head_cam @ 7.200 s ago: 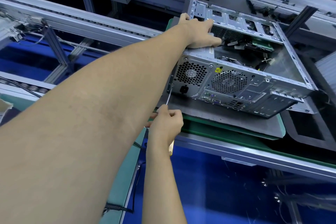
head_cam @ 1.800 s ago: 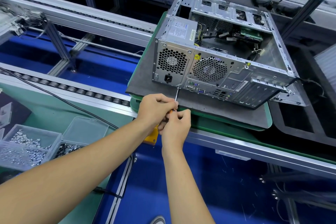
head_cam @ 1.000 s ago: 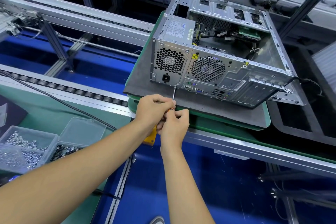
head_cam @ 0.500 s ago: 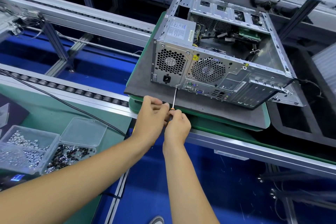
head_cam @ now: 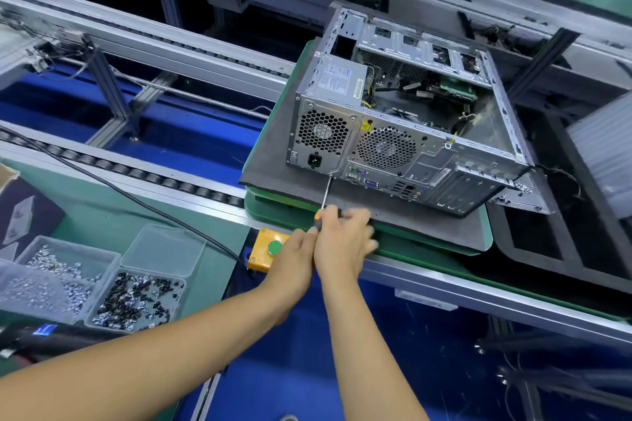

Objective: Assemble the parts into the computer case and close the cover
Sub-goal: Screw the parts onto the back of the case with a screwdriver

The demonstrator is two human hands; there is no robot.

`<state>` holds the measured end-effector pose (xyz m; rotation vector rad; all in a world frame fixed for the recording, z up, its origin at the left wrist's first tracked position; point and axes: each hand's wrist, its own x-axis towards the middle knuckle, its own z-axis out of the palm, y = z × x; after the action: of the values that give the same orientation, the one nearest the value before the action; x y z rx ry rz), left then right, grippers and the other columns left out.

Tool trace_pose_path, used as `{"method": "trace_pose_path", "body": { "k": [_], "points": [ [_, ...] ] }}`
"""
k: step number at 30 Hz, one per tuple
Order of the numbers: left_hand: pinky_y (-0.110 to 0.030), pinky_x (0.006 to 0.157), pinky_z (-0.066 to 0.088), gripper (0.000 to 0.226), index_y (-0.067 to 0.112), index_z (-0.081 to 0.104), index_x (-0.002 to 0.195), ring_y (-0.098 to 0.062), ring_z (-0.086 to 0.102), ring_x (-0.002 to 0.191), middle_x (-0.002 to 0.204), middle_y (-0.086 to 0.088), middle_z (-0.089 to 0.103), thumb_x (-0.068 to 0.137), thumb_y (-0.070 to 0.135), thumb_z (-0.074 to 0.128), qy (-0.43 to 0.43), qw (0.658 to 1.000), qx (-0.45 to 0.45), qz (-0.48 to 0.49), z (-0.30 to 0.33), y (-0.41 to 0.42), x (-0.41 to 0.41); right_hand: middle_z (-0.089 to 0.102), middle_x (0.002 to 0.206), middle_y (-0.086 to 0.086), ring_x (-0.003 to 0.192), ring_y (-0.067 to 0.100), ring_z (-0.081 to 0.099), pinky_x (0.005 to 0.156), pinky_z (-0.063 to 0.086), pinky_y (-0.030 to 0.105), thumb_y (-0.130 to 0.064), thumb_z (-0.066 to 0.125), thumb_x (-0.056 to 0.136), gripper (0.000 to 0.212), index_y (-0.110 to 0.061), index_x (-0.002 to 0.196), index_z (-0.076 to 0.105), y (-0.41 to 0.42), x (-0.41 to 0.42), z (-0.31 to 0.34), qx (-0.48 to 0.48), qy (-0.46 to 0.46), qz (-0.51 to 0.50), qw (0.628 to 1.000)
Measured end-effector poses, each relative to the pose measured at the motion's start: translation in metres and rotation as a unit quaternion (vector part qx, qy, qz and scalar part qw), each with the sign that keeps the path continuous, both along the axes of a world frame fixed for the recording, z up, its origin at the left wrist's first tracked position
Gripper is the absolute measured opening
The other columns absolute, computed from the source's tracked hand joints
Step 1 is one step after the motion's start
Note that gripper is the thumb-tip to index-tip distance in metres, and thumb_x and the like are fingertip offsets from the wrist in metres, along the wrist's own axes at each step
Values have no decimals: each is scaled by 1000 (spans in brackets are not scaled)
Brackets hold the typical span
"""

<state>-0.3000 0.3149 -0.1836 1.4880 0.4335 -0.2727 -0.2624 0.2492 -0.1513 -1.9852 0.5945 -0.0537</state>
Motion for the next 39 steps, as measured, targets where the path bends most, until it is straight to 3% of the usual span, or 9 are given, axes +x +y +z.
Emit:
{"method": "trace_pose_path", "body": {
  "k": [5, 8, 11, 15, 19, 22, 28, 31, 39],
  "points": [
    [-26, 44, 35, 26, 21, 32, 89, -15, 40, 53, 69, -4, 45, 104, 28, 52, -10, 996, -61, 60, 1, 6, 5, 50, 119, 10, 113, 23, 39, 97, 30, 36, -36, 61, 71, 50, -14, 117, 58, -41, 42, 86, -329, -416, 34, 847],
    [-24, 42, 23, 31, 24, 27, 92, -11, 34, 46, 72, -5, 48, 101, 11, 54, 30, 993, -99, 63, 4, 6, 17, 57, 122, 11, 113, 29, 52, 96, 39, 42, -44, 62, 79, 55, -17, 126, 54, -72, 106, 135, -490, -293, 202, 796],
    [-23, 41, 19, 15, 17, 39, 102, -9, 27, 45, 70, -3, 45, 105, 30, 47, 58, 992, -111, 27, 8, 6, 20, 66, 124, 14, 106, 32, 62, 80, 43, 38, -48, 53, 97, 45, -20, 132, 55, -80, 146, 151, -511, -47, 404, 758],
    [-21, 37, 21, 40, 6, 64, 96, -10, 27, 44, 62, -1, 41, 108, 31, 34, 73, 989, -120, 50, 10, 7, 27, 69, 116, 11, 96, 29, 58, 76, 39, 34, -46, 48, 98, 40, -23, 127, 63, -86, 156, 141, -479, -49, 439, 758],
    [-21, 41, 34, 15, 13, 48, 93, -11, 43, 52, 75, -6, 50, 105, 21, 49, 53, 989, -120, 74, 9, 5, 29, 63, 97, 3, 88, 26, 55, 73, 39, 35, -49, 51, 95, 28, -28, 109, 65, -89, 161, 135, -465, -57, 438, 767],
    [-19, 41, 33, 28, 18, 34, 94, -11, 45, 55, 91, -10, 52, 100, 6, 58, 29, 990, -113, 79, 8, 2, 29, 56, 97, -2, 88, 25, 53, 72, 38, 35, -50, 53, 94, 38, -25, 119, 67, -89, 164, 131, -468, -63, 428, 770],
    [-24, 43, 25, 29, 14, 53, 99, -15, 41, 54, 79, -7, 56, 108, 39, 43, 85, 989, -86, 85, 19, 1, 35, 64, 82, -6, 86, 27, 61, 61, 36, 32, -56, 47, 88, 35, -29, 105, 62, -91, 165, 131, -460, -65, 442, 767],
    [-25, 45, 28, 40, 9, 64, 91, -15, 42, 55, 75, -2, 54, 109, 37, 40, 124, 988, -71, 55, 22, -1, 42, 66, 88, -1, 85, 28, 59, 62, 38, 33, -57, 45, 89, 40, -25, 105, 63, -91, 165, 131, -458, -71, 447, 765],
    [-24, 41, 36, 25, 18, 42, 90, -17, 55, 61, 90, -12, 63, 99, 21, 65, 35, 994, -49, 89, 19, 1, 36, 67, 108, 11, 90, 30, 56, 70, 41, 37, -52, 49, 94, 49, -18, 128, 62, -89, 170, 138, -449, -42, 477, 755]
  ]
}}
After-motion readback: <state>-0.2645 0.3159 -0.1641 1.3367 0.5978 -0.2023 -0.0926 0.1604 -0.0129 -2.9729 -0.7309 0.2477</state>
